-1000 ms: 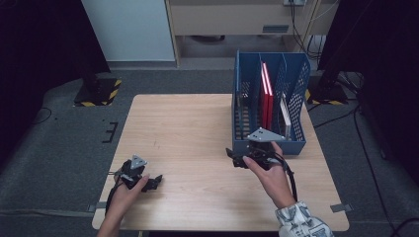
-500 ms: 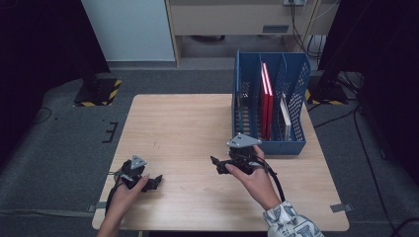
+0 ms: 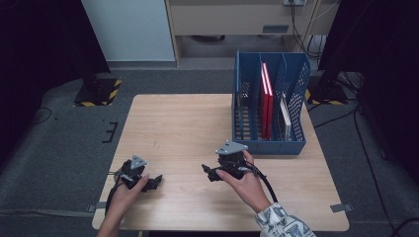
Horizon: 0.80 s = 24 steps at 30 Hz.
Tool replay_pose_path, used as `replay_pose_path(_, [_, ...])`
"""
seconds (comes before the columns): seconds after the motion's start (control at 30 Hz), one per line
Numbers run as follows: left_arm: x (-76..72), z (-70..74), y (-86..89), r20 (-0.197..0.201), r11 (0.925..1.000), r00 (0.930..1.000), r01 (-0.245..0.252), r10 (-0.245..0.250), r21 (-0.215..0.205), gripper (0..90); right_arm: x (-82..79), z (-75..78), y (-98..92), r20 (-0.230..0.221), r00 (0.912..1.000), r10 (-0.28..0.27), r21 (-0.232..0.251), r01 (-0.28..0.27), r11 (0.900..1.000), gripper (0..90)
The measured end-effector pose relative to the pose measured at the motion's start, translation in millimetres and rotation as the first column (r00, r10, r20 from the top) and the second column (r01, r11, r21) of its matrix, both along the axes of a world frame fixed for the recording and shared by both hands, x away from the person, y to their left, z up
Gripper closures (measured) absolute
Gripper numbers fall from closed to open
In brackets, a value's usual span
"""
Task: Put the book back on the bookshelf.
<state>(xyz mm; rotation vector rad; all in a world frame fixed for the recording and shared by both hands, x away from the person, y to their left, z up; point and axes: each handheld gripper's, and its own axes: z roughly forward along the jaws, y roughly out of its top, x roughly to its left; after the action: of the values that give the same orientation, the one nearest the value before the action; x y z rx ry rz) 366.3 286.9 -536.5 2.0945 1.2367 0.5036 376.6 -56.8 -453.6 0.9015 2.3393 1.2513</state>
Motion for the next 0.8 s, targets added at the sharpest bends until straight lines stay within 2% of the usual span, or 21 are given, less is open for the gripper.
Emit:
replay_pose_path(0.13, [0.0, 0.0, 0.0, 0.0, 1.0, 1.0, 0.0, 0.0, 0.0, 0.0, -1.5, -8.6, 3.1, -0.015, 0.9999, 0.006, -0.026, -0.007, 1.0, 9.8])
replay_pose_path(0.2, [0.1, 0.0, 0.0, 0.0, 1.0, 1.0, 0.0, 0.0, 0.0, 0.0, -2.9, -14.2, 2.6, -0.011, 0.9996, -0.025, -0.012, 0.025, 1.0, 11.8])
replay_pose_path(0.5, [0.2, 0.0, -0.1, 0.0, 1.0, 1.0, 0.001, -0.001, 0.0, 0.0, -3.5, -43.9, 4.1, -0.085, 0.9962, -0.017, -0.054, 0.012, 0.998, 10.4])
replay_pose_path(0.6, [0.2, 0.0, -0.1, 0.0, 1.0, 1.0, 0.001, -0.001, 0.0, 0.0, 0.0, -52.7, 5.6, -0.108, 0.9939, -0.022, -0.061, 0.016, 0.998, 9.5])
replay_pose_path(0.73, [0.2, 0.0, -0.1, 0.0, 1.0, 1.0, 0.001, -0.001, 0.0, 0.0, 4.5, -57.3, 7.4, -0.112, 0.9931, -0.034, -0.068, 0.027, 0.997, 9.4])
replay_pose_path(0.8, [0.3, 0.0, -0.1, 0.0, 1.0, 1.0, 0.002, -0.002, 0.001, 0.0, 12.4, -61.6, 8.7, -0.117, 0.9913, -0.059, -0.06, 0.052, 0.997, 9.4])
